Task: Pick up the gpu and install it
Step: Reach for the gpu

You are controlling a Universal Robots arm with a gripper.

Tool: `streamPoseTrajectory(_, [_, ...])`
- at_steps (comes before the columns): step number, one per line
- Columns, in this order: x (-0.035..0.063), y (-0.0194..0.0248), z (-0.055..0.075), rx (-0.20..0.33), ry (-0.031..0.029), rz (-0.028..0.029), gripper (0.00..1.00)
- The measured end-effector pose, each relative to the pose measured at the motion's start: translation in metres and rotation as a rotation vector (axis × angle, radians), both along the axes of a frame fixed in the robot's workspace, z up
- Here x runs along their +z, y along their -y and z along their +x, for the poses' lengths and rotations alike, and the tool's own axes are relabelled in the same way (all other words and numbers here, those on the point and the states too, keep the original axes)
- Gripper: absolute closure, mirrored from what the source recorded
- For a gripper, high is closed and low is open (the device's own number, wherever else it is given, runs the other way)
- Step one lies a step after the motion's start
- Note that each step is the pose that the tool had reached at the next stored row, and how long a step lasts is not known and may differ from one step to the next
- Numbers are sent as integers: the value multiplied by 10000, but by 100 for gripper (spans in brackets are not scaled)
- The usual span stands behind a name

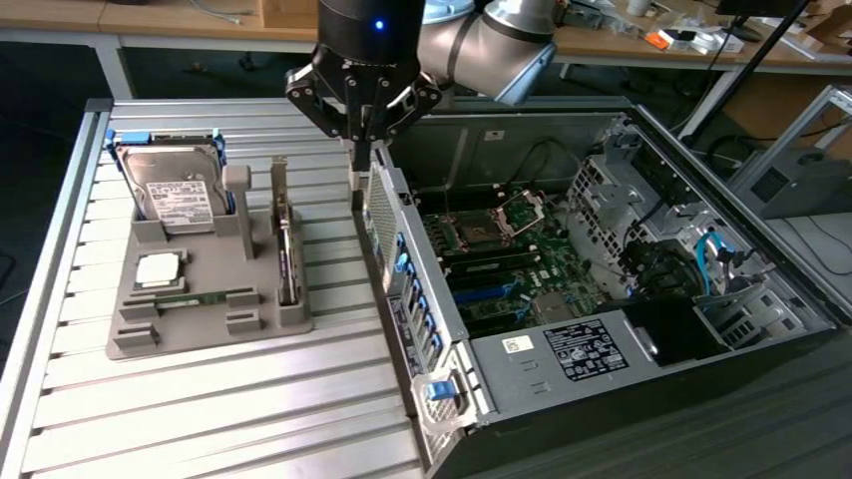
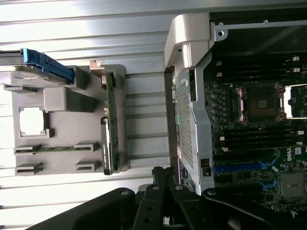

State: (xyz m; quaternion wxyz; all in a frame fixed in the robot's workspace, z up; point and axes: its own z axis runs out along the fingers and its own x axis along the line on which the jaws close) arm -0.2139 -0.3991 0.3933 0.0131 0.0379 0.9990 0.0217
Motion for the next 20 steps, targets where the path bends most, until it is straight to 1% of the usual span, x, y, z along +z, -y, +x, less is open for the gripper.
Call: streamPoseTrajectory(20, [0, 1, -86, 0, 0, 0, 89])
